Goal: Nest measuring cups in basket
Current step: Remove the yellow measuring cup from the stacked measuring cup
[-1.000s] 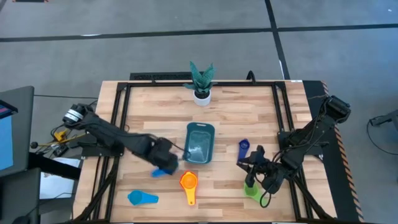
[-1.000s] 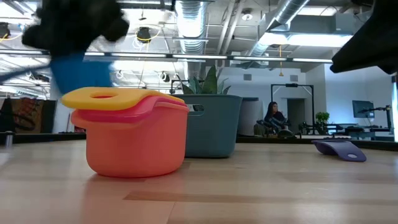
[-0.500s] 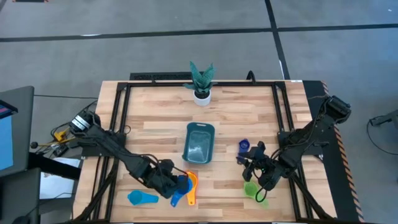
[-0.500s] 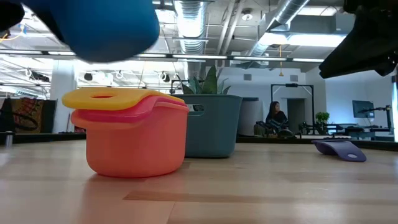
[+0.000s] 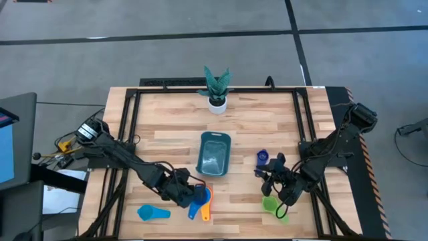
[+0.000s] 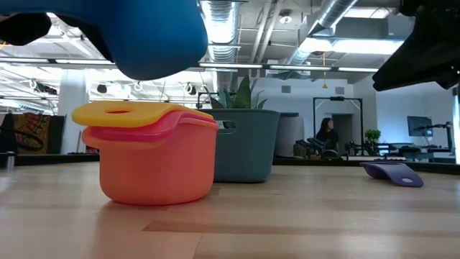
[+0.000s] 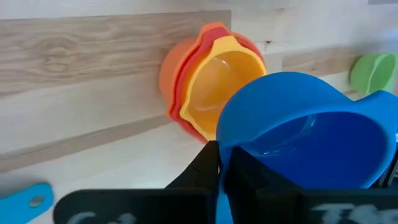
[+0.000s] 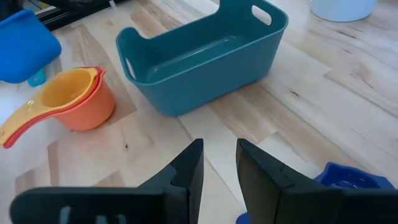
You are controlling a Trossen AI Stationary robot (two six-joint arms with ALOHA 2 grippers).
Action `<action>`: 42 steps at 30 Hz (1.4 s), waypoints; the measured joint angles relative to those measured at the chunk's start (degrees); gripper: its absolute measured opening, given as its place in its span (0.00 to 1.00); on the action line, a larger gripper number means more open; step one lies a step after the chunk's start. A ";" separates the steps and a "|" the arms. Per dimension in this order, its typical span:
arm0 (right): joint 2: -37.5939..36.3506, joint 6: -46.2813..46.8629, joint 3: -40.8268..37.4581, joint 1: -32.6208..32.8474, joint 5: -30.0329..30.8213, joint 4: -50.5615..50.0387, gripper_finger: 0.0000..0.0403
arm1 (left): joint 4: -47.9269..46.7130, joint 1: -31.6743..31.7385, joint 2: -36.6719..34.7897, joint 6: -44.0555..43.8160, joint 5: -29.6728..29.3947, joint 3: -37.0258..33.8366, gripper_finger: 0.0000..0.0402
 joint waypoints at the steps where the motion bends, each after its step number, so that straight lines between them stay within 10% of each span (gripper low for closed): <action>1: 0.00 0.00 0.00 -0.02 -0.03 0.03 0.29 | 0.02 0.00 0.05 -0.45 -0.05 0.00 0.01; 17: -0.02 0.56 0.00 0.02 -0.17 0.01 0.29 | -0.91 0.09 2.03 0.64 1.81 -0.04 0.01; 33: 0.05 1.09 0.00 1.54 -2.44 0.44 0.29 | -32.31 7.36 -10.35 18.48 0.86 -0.26 0.01; 42: 2.35 2.58 -0.02 1.84 -3.77 1.99 0.29 | -20.55 12.39 -16.64 24.14 1.66 -19.16 0.01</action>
